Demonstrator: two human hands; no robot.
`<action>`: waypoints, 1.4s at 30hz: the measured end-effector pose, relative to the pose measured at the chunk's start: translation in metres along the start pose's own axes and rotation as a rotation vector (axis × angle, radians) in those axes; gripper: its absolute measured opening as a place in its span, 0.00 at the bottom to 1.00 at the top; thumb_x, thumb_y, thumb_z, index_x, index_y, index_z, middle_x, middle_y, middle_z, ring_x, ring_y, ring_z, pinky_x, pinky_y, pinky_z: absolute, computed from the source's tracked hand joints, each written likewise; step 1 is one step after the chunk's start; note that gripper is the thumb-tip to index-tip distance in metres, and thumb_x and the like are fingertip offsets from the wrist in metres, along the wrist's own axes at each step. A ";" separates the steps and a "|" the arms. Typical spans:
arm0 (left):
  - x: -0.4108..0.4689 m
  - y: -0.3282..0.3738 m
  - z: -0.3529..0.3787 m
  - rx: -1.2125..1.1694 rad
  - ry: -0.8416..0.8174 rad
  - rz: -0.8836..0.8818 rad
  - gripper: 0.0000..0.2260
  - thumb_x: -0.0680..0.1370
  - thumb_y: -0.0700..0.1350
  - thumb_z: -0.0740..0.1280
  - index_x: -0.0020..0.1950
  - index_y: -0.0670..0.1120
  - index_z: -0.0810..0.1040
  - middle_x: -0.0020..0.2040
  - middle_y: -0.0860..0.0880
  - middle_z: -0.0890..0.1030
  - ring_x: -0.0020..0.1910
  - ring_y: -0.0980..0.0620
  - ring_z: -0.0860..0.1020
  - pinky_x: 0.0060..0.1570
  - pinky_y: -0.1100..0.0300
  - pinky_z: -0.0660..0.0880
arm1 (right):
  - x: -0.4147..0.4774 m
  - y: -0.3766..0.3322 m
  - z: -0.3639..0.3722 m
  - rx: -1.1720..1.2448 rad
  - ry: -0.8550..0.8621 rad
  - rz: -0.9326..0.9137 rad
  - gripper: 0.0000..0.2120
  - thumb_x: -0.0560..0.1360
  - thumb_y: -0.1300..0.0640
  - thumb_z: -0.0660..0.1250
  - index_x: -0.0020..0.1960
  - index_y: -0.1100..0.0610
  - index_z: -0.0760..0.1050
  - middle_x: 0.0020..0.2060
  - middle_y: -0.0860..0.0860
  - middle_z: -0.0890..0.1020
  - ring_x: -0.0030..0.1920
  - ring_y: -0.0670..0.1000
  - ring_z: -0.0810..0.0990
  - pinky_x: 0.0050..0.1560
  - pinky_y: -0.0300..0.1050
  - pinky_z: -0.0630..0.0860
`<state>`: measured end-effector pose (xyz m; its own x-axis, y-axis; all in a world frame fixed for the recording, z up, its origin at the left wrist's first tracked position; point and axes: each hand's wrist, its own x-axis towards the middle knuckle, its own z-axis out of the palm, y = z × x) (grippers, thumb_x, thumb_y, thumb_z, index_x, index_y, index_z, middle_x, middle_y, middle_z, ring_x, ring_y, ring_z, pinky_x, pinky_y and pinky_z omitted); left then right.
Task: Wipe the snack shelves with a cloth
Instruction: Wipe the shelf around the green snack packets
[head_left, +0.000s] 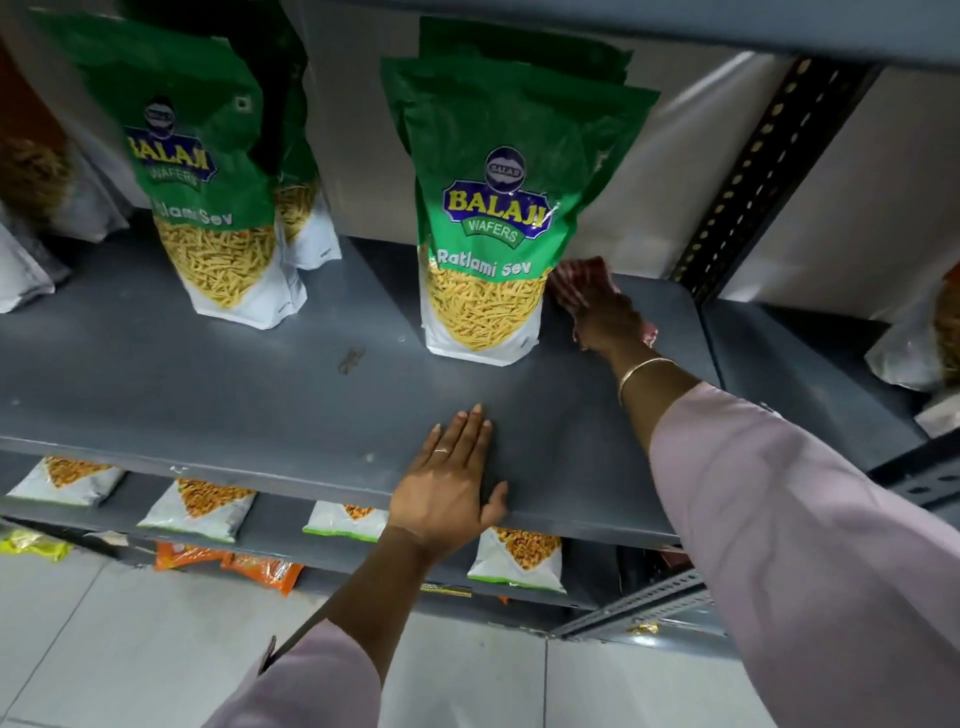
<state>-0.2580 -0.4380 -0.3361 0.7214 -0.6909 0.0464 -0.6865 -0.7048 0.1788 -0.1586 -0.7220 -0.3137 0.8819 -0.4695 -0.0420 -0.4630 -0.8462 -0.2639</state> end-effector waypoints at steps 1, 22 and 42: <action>0.000 -0.001 0.001 -0.004 0.011 0.005 0.29 0.72 0.55 0.54 0.62 0.36 0.76 0.63 0.39 0.76 0.61 0.42 0.76 0.58 0.44 0.72 | 0.019 0.021 0.014 0.019 0.017 0.113 0.46 0.64 0.56 0.64 0.74 0.34 0.44 0.78 0.44 0.51 0.75 0.58 0.61 0.70 0.62 0.64; -0.002 -0.001 -0.002 0.040 0.003 0.041 0.30 0.72 0.55 0.52 0.60 0.34 0.77 0.61 0.37 0.77 0.59 0.40 0.77 0.58 0.44 0.71 | -0.169 0.031 -0.007 0.047 0.155 0.723 0.28 0.79 0.56 0.53 0.77 0.50 0.50 0.78 0.55 0.53 0.73 0.64 0.60 0.70 0.63 0.60; -0.006 0.000 0.000 0.011 0.039 0.020 0.34 0.72 0.55 0.45 0.68 0.34 0.69 0.68 0.36 0.70 0.68 0.41 0.69 0.68 0.47 0.62 | -0.274 -0.056 -0.046 1.073 -0.136 0.168 0.18 0.79 0.70 0.57 0.61 0.53 0.76 0.44 0.43 0.87 0.49 0.51 0.86 0.49 0.43 0.82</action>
<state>-0.2627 -0.4341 -0.3360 0.7103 -0.6983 0.0886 -0.7018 -0.6927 0.1661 -0.3790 -0.5578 -0.2427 0.8477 -0.4709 -0.2442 -0.3182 -0.0832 -0.9444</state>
